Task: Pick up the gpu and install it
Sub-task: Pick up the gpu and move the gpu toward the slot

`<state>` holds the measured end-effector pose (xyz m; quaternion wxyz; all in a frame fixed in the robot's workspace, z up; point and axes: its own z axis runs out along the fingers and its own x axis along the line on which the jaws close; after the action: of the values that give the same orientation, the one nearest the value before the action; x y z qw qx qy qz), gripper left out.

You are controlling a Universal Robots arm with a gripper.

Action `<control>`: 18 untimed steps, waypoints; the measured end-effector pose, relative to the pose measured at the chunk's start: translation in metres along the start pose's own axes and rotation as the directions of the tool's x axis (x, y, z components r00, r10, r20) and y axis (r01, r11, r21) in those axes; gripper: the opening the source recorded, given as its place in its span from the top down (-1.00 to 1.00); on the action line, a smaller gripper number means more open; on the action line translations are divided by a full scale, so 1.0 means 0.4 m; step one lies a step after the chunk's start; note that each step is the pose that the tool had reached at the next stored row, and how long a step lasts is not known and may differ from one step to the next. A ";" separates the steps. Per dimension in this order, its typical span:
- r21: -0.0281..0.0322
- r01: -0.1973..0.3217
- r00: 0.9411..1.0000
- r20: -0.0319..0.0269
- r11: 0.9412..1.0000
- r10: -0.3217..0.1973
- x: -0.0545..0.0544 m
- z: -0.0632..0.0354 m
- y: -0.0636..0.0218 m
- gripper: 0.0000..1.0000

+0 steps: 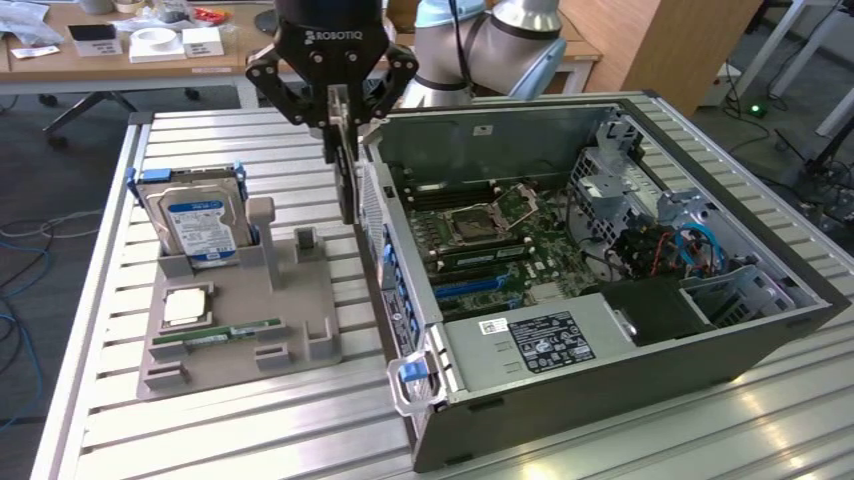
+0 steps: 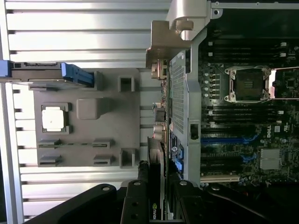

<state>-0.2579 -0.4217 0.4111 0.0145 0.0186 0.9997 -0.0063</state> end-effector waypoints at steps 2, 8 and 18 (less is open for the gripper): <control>0.000 0.000 1.000 0.000 1.000 0.000 -0.013 0.000 0.001 0.47; 0.000 0.000 1.000 0.000 1.000 0.000 -0.056 0.002 0.005 0.47; 0.000 0.000 1.000 0.000 1.000 0.000 -0.132 0.004 0.014 0.47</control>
<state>-0.2050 -0.4183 0.4111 0.0145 0.0186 0.9997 -0.0063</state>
